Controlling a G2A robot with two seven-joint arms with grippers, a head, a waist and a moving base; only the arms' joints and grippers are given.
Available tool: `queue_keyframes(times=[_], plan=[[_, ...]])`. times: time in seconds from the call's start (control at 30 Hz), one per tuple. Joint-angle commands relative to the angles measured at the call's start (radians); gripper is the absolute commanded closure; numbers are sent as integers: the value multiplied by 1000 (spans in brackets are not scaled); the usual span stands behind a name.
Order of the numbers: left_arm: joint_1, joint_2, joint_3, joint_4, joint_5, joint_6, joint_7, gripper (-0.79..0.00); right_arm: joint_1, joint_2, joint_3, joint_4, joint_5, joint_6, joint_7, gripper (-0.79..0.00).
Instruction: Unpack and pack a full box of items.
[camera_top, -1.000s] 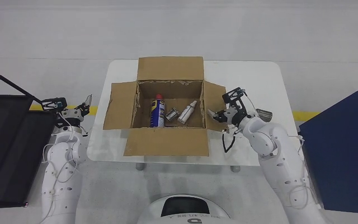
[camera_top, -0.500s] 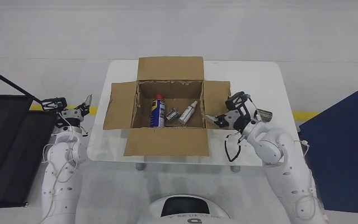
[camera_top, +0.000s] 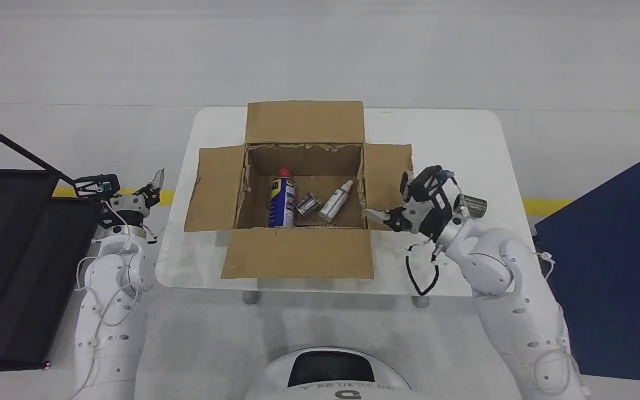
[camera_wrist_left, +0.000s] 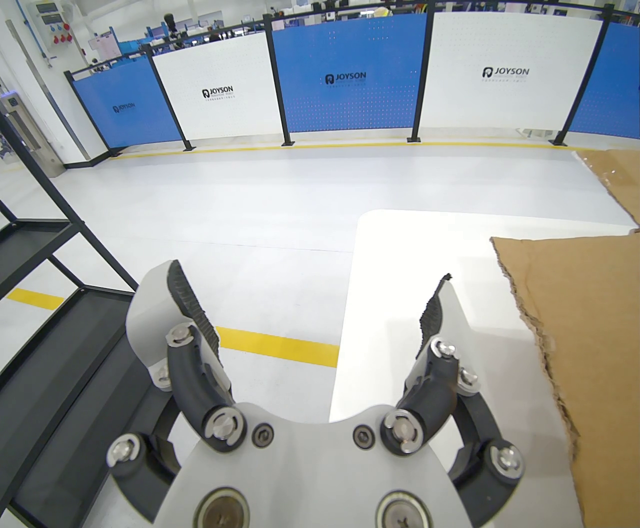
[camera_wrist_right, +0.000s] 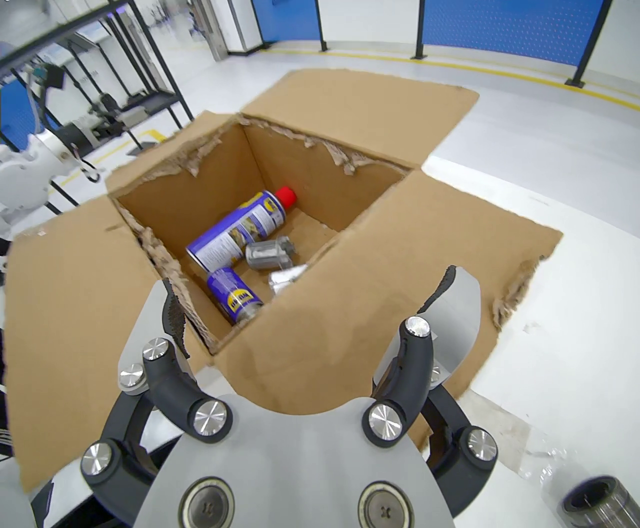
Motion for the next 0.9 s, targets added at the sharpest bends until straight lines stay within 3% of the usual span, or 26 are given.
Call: queue_keyframes(times=[0.0, 0.17, 0.37, 0.5, 0.57, 0.7, 0.8, 0.87], plan=[[0, 0, 0, 0, 0, 0, 0, -785, 35, -3, -31, -5, -40, 32, 12, -785], [0, 0, 0, 0, 0, 0, 0, -785, 189, -19, -180, 6, -86, 76, 123, -785], [0, 0, 0, 0, 0, 0, 0, -785, 425, -59, -382, 160, -24, 144, 320, -785], [0, 0, 0, 0, 0, 0, 0, -785, 573, -93, -485, 304, 95, 178, 449, -690], [0, 0, 0, 0, 0, 0, 0, -785, 628, -109, -523, 372, 142, 198, 481, -606], [0, 0, 0, 0, 0, 0, 0, -785, 723, -140, -589, 512, 179, 270, 515, -514], [0, 0, 0, 0, 0, 0, 0, -785, 774, -164, -630, 613, 234, 257, 523, -496], [0, 0, 0, 0, 0, 0, 0, -785, 801, -178, -658, 673, 253, 248, 523, -431]])
